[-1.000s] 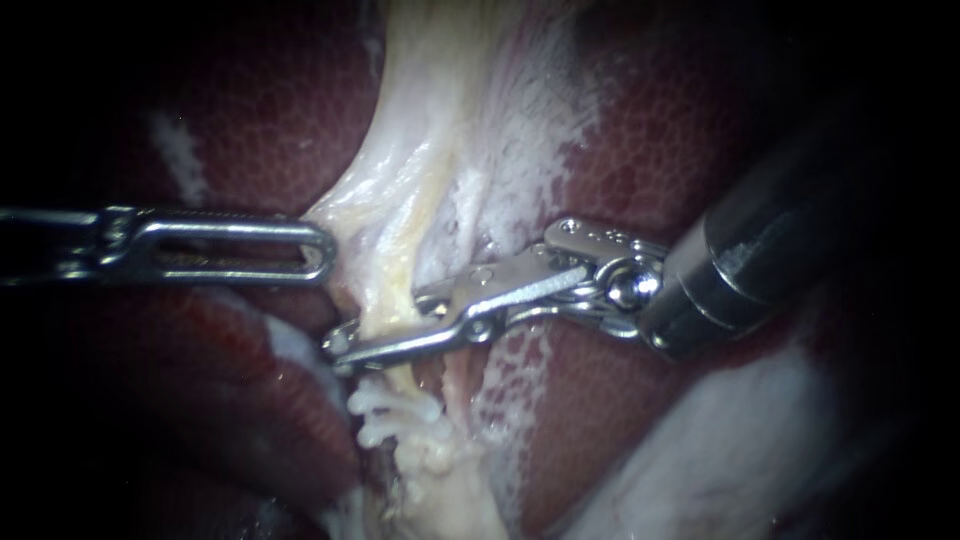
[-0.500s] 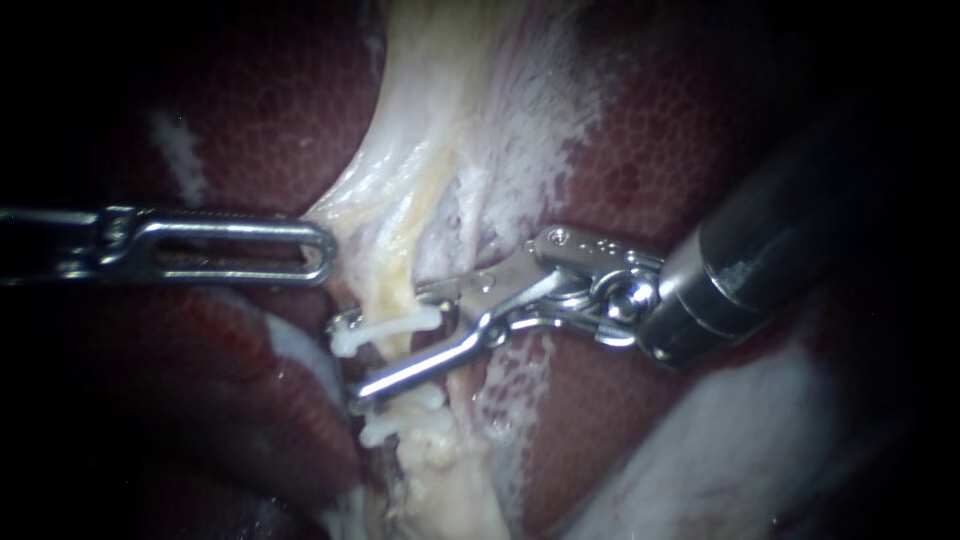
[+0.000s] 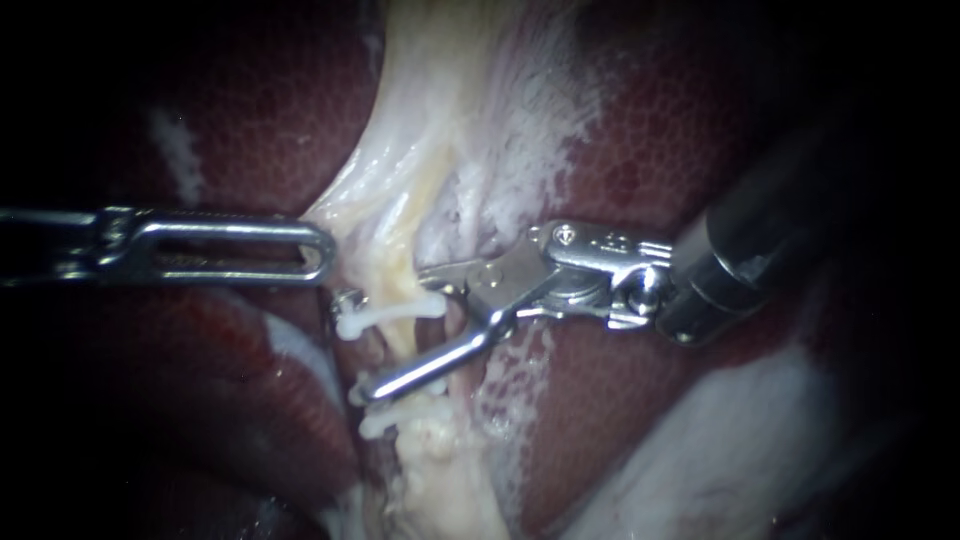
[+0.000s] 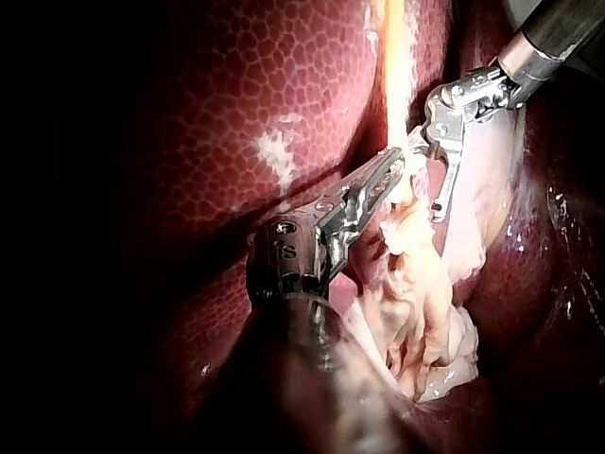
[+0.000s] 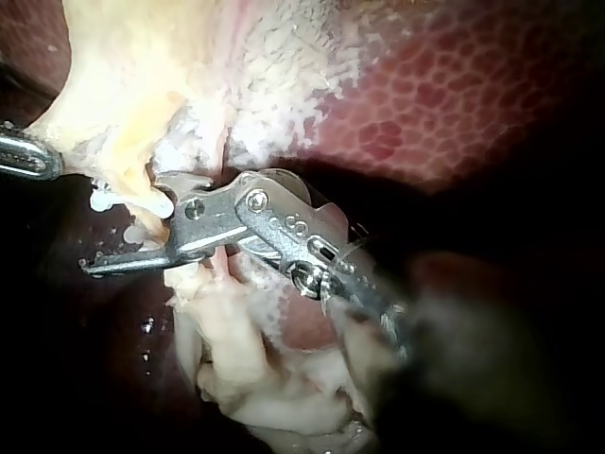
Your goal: Going back third clip left tube
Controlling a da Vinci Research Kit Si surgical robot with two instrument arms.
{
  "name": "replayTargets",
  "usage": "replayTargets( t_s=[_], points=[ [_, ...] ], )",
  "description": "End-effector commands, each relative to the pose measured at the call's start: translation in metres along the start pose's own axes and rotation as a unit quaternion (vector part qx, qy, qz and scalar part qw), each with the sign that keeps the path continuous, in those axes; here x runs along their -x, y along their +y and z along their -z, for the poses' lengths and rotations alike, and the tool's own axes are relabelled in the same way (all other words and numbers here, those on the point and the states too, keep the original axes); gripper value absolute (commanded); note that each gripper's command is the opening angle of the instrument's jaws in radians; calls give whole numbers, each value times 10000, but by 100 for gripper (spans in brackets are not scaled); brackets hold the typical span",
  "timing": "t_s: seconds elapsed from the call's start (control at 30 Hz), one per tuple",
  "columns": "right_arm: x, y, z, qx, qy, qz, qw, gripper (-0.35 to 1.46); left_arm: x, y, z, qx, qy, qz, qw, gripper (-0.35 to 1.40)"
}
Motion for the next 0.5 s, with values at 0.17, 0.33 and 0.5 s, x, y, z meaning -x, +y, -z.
replayTargets(
  t_s=[0.17, 0.33, 0.5],
  points=[
    [6, 1, -8, 12, -22, 122, 9999, 60, 0, 0, 0, 3, -1, 1, 10000, -35],
    [7, 3, -8, 17, -52, 446, 9990, 60, 0, -1, 0, 4, -1, 1, 10000, -35],
    [8, 6, -7, 39, -73, 680, 9976, 60, 0, -1, 0, 4, -2, 2, 10000, -35]
  ],
)
